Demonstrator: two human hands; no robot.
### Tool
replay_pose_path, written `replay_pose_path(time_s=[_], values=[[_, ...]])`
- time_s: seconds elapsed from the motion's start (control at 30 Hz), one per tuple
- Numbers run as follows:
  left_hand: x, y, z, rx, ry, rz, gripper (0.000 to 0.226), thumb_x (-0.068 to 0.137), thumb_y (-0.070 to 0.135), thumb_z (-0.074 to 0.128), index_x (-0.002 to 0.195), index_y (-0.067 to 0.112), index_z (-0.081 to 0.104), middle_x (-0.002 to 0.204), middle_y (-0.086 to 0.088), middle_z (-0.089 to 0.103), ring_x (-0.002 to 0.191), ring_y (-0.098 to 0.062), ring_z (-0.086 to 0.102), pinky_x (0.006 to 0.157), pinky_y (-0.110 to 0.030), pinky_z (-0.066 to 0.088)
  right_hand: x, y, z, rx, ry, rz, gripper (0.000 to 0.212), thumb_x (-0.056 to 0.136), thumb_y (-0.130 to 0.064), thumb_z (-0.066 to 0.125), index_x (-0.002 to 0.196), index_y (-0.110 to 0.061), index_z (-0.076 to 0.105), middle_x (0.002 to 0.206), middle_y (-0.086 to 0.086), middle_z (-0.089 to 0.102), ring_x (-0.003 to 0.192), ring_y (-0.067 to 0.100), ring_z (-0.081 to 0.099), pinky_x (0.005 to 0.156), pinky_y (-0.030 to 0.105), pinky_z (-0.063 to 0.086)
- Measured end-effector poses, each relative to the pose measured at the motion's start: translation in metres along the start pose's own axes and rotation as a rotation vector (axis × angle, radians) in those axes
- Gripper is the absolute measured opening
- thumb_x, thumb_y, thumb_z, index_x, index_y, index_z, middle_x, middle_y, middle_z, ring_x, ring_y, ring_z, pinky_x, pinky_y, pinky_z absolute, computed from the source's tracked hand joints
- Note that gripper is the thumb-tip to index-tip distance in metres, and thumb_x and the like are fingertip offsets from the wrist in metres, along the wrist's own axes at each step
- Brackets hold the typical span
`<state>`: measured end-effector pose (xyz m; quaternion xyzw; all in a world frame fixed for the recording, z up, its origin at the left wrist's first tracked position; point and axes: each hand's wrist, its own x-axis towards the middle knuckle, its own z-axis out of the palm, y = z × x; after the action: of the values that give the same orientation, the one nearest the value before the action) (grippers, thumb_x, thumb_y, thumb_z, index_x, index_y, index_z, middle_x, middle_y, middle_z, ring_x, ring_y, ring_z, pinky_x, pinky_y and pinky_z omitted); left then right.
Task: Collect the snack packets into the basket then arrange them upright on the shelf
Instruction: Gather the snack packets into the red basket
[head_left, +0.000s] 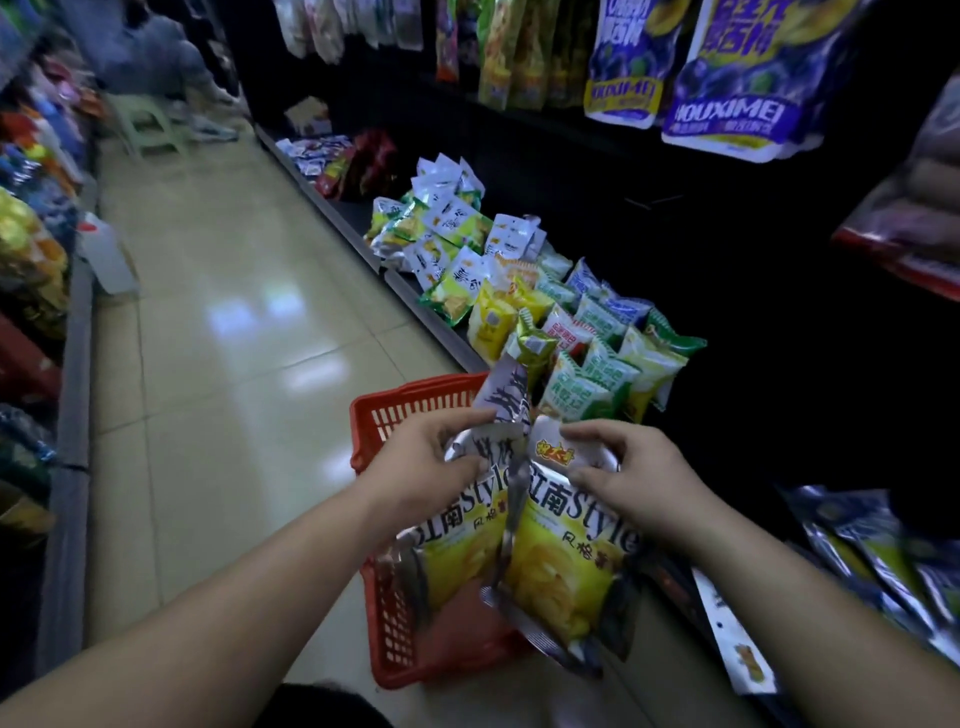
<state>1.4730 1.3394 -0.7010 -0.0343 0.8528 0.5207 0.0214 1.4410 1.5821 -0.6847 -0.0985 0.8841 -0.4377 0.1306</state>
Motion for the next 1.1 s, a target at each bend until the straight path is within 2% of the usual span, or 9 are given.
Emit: replay_pose_path(time_s=[0.1,0.27,0.37,0.5,0.7,0.8,0.83,0.9,1.1], values=[[0.005,0.01,0.01,0.032,-0.05,0.011,0.054,0.087,0.014,0.078,0.133,0.038,0.064,0.133,0.021,0.063,0.129,0.001,0.053,0.114,-0.028,0.042,-0.001,0.014,-0.017,0.01,-0.002,0.038,0.045,0.087,-0.017,0.079,0.13,-0.028,0.067,0.128,-0.017,0.061,0.126,0.004,0.052,0.098,0.022,0.039],[0.023,0.028,0.041,0.104,-0.131,0.059,0.056,0.09,0.015,0.075,0.139,0.036,0.06,0.142,0.019,0.057,0.137,0.0,0.045,0.114,-0.022,0.033,0.003,0.035,-0.042,-0.017,0.019,0.066,0.046,0.088,-0.017,0.077,0.132,-0.026,0.065,0.138,-0.011,0.06,0.134,0.008,0.048,0.1,0.021,0.034],[0.037,0.041,0.065,0.124,-0.134,0.086,0.056,0.091,0.014,0.073,0.141,0.034,0.058,0.145,0.017,0.056,0.131,0.0,0.051,0.103,-0.016,0.04,0.004,0.05,-0.06,-0.062,0.067,0.092,0.044,0.091,-0.016,0.074,0.133,-0.026,0.065,0.139,-0.01,0.059,0.12,0.005,0.056,0.081,0.0,0.037],[0.055,0.061,0.103,0.138,-0.143,0.105,0.055,0.091,0.016,0.073,0.14,0.039,0.057,0.147,0.014,0.054,0.069,0.015,0.059,0.057,-0.002,0.045,-0.008,0.079,-0.099,-0.081,0.218,0.16,0.041,0.091,-0.017,0.072,0.131,-0.026,0.066,0.135,-0.011,0.061,0.087,-0.004,0.057,0.062,0.002,0.041],[0.058,0.1,0.177,0.152,-0.211,0.21,0.053,0.094,0.018,0.069,0.14,0.042,0.056,0.147,0.013,0.054,0.067,-0.005,0.049,0.049,-0.011,0.048,-0.066,0.142,-0.158,-0.011,0.506,0.348,0.044,0.095,-0.019,0.068,0.137,-0.027,0.061,0.139,-0.011,0.059,0.075,0.003,0.064,0.052,0.004,0.042],[0.048,0.121,0.222,0.097,-0.289,0.252,0.053,0.095,0.021,0.07,0.136,0.051,0.055,0.148,0.017,0.05,0.075,-0.009,0.037,0.054,-0.023,0.052,-0.111,0.173,-0.187,0.028,0.689,0.444,0.044,0.096,-0.02,0.068,0.139,-0.025,0.06,0.139,-0.008,0.06,0.095,0.016,0.069,0.054,0.007,0.042],[0.043,0.128,0.237,0.08,-0.311,0.255,0.052,0.095,0.022,0.07,0.136,0.051,0.055,0.145,0.019,0.051,0.089,-0.009,0.035,0.053,-0.025,0.053,-0.126,0.18,-0.197,0.035,0.758,0.47,0.043,0.095,-0.02,0.068,0.138,-0.024,0.06,0.135,-0.006,0.062,0.094,0.016,0.069,0.058,0.01,0.043],[0.033,0.143,0.269,0.02,-0.333,0.25,0.05,0.094,0.023,0.071,0.134,0.051,0.057,0.132,0.023,0.056,0.062,-0.019,0.05,0.053,-0.033,0.057,-0.157,0.194,-0.216,0.042,0.88,0.516,0.041,0.095,-0.02,0.068,0.135,-0.024,0.062,0.121,-0.005,0.067,0.078,0.008,0.063,0.066,0.02,0.045],[0.005,0.201,0.364,-0.178,-0.403,0.279,0.044,0.091,0.01,0.073,0.127,0.035,0.067,0.09,0.027,0.071,0.067,0.014,0.06,0.055,-0.004,0.047,-0.232,0.233,-0.262,0.145,1.271,0.552,0.036,0.092,-0.015,0.068,0.127,-0.023,0.066,0.099,-0.004,0.067,0.078,0.009,0.066,0.068,0.018,0.047]])
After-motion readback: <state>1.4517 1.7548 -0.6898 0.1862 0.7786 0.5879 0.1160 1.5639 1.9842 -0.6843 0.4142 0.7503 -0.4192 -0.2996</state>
